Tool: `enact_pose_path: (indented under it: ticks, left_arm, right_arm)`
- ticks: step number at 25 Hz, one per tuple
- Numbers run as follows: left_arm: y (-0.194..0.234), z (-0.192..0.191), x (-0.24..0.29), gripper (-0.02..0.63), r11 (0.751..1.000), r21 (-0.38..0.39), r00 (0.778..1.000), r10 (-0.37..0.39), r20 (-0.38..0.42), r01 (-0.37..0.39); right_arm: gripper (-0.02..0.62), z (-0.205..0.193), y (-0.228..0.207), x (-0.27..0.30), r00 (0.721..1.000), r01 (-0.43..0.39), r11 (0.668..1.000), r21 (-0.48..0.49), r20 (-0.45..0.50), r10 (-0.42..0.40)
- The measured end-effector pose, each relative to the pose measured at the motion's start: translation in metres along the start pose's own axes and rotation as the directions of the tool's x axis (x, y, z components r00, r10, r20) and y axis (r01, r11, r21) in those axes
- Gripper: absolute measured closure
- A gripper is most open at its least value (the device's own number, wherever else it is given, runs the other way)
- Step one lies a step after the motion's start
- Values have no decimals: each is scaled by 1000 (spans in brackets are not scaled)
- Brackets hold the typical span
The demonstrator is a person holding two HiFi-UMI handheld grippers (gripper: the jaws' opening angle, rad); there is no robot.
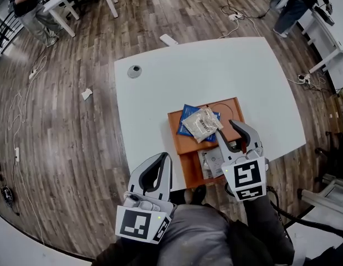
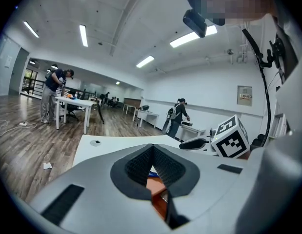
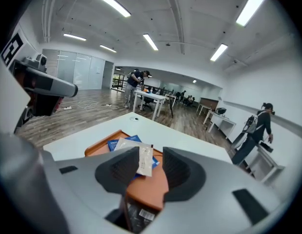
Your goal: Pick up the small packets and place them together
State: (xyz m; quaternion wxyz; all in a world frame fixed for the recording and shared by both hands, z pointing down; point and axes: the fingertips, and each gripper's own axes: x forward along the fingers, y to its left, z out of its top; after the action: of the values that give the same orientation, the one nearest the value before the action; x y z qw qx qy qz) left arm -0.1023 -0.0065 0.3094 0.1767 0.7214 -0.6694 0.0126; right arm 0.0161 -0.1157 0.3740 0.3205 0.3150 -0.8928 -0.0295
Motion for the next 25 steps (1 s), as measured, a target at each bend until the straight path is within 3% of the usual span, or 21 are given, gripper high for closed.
enact_pose_path:
  ticks: [10, 13, 17, 20, 25]
  left_arm:
    - [-74, 2, -16, 604, 993, 41, 993, -112, 47, 110]
    - [-95, 2, -23, 604, 989, 53, 989, -139, 54, 136]
    - [-105, -1, -28, 604, 987, 63, 987, -149, 56, 145]
    - [-101, -5, -30, 604, 990, 58, 990, -132, 47, 129]
    - [-77, -10, -28, 604, 995, 35, 995, -92, 26, 91]
  right_arm:
    - [446, -24, -22, -77, 995, 94, 996, 1, 16, -94]
    - [446, -33, -20, -97, 996, 87, 996, -3, 17, -87]
    - [446, -40, -1, -100, 1000, 16, 1000, -18, 20, -16]
    - [446, -48, 23, -91, 997, -81, 996, -40, -11, 81]
    - [421, -69, 64, -61, 961, -254, 965, -60, -128, 245]
